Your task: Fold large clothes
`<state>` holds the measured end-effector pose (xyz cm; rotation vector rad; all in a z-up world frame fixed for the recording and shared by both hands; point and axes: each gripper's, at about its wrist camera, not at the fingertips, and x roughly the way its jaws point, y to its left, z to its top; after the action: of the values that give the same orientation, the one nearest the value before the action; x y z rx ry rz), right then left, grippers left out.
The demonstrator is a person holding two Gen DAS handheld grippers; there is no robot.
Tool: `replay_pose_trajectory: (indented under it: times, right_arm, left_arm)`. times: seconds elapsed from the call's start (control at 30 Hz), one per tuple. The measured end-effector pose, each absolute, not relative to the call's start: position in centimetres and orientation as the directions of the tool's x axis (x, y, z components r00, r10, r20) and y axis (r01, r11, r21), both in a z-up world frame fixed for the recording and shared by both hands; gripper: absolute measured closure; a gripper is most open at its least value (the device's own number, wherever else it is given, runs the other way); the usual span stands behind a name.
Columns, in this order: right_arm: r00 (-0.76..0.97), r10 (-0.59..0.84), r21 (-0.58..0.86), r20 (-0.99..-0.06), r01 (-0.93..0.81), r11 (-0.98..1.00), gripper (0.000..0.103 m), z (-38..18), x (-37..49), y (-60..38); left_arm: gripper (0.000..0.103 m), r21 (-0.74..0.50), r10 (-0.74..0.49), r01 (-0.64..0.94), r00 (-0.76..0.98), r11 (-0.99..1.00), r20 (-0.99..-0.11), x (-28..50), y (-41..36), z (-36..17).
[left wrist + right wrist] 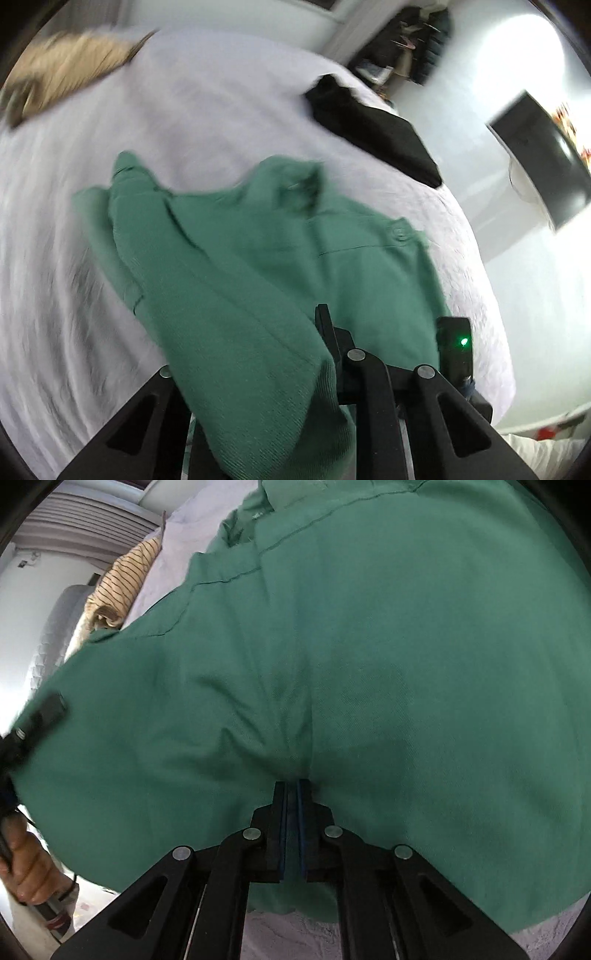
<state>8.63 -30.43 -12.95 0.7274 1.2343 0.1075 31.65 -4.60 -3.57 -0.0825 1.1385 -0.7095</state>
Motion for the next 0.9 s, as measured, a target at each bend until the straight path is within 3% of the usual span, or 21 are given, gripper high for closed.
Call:
replay_pose_trajectory:
  times: [0.1, 0.27, 0.43, 0.57, 0.67, 0.77, 0.83, 0.9]
  right_arm:
    - [0.396, 0.538, 0.658, -0.744, 0.293, 0.694, 0.097, -12.2, 7.0, -32.7]
    - [0.554, 0.442, 0.680, -0.705, 0.353, 0.642, 0.097, -8.6, 1.5, -39.8]
    - [0.627, 0.356, 0.695, -0.693, 0.448, 0.563, 0.095, -8.6, -2.9, -45.9]
    - [0.639, 0.369, 0.729, -0.675, 0.501, 0.466, 0.094, -11.2, -5.7, -49.0]
    - [0.651, 0.383, 0.751, -0.655, 0.504, 0.427, 0.094, -12.2, -6.5, -49.7]
    - [0.657, 0.391, 0.761, -0.644, 0.500, 0.414, 0.094, -12.5, -5.0, -49.0]
    - [0.660, 0.397, 0.768, -0.637, 0.501, 0.399, 0.094, -12.8, -6.2, -49.8]
    - [0.661, 0.401, 0.771, -0.635, 0.505, 0.389, 0.094, -13.4, -6.0, -50.5]
  left_arm:
    - [0.082, -0.343, -0.536, 0.547, 0.241, 0.764, -0.809, 30.9, -9.3, -1.6]
    - [0.082, -0.196, -0.473, 0.676, 0.252, 0.710, -0.844, 29.1, -19.4, -0.7]
    - [0.082, -0.138, -0.463, 0.783, 0.206, 0.607, -0.862, 26.1, -29.8, -3.3]
    - [0.080, -0.115, -0.407, 0.814, 0.158, 0.570, -0.900, 24.3, -35.3, -7.8]
    - [0.067, -0.114, -0.366, 0.802, 0.137, 0.587, -0.921, 23.8, -37.0, -10.6]
    - [0.026, -0.166, -0.409, 0.797, 0.109, 0.581, -0.906, 23.5, -36.9, -10.5]
    - [0.009, -0.177, -0.438, 0.809, 0.108, 0.560, -0.892, 22.9, -37.1, -9.5]
    - [0.007, -0.199, -0.478, 0.815, 0.106, 0.543, -0.872, 22.5, -36.9, -8.3]
